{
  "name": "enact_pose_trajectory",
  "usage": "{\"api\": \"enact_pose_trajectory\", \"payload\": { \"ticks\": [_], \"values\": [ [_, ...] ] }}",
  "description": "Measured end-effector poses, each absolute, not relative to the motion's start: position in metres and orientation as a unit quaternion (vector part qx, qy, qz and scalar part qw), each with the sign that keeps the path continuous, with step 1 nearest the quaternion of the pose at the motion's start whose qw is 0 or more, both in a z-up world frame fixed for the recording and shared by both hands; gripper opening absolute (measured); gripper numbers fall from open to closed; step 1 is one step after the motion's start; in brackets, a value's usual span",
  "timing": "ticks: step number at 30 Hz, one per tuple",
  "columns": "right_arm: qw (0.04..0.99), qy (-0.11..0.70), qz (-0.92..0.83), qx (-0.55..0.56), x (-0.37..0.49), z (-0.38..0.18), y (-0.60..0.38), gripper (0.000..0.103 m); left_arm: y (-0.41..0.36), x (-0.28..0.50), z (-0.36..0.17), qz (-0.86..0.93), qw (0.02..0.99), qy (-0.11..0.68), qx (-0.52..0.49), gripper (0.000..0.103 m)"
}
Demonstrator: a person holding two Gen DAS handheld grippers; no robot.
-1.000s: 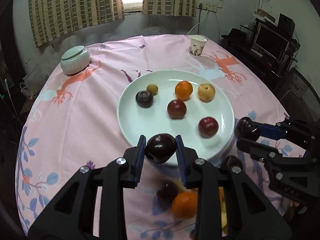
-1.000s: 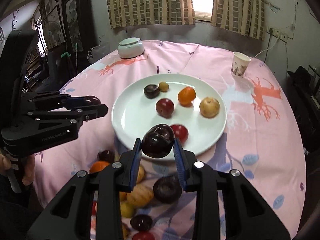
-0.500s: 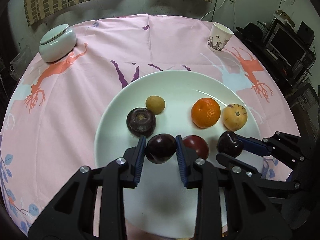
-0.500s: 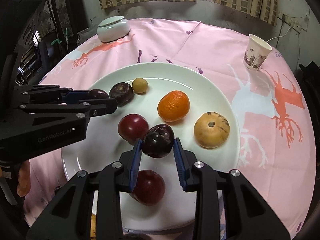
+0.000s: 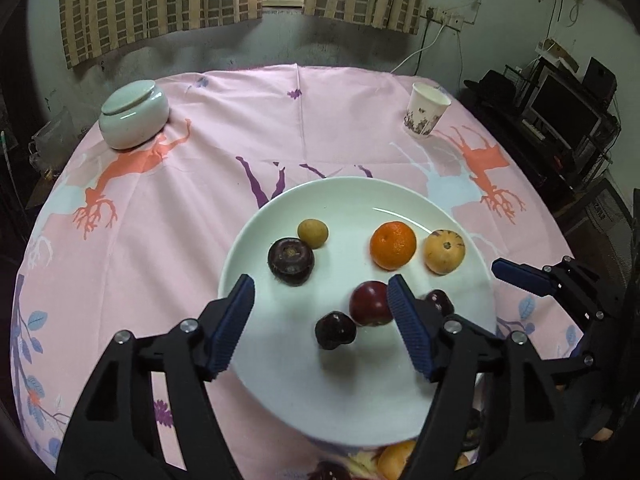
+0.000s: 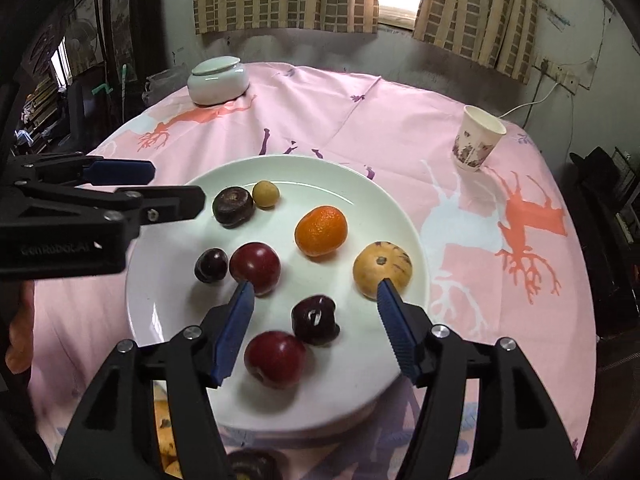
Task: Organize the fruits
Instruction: 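Carry both dark fruits over the white plate and open both tools, then move both tools back toward the fruit pile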
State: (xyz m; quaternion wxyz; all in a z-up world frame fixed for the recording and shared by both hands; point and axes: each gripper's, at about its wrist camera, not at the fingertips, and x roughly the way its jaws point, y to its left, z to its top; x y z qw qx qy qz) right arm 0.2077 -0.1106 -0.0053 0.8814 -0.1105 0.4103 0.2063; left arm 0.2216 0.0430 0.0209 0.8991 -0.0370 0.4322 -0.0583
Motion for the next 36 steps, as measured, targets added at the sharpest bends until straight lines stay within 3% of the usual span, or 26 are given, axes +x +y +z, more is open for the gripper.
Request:
{"api": "enact_pose_trajectory", "payload": {
  "ticks": [4, 9, 16, 35, 36],
  "values": [
    [0.885, 0.407, 0.208, -0.092, 0.158, 0.010, -0.132, 0.072, 0.050, 0.159, 0.039, -0.062, 0.916, 0.395, -0.035, 0.089],
    [0.872, 0.431, 0.214, -0.095, 0.082, -0.007, -0.147, 0.072, 0.055, 0.082, 0.025, -0.056, 0.928, 0.367, -0.026, 0.098],
    [0.883, 0.418, 0.197, -0.082, 0.007, -0.026, -0.160, 0.072, 0.068, 0.020, -0.018, -0.031, 0.926, 0.375, -0.028, 0.098],
    [0.858, 0.470, 0.189, -0.088, 0.006, -0.061, -0.149, 0.072, 0.067, 0.001, -0.035, -0.035, 0.914, 0.404, -0.003, 0.098],
    [0.856, 0.470, 0.198, -0.080, 0.006, -0.062, -0.148, 0.068, 0.063, 0.001, -0.036, -0.037, 0.913, 0.407, 0.006, 0.098]
  ]
}}
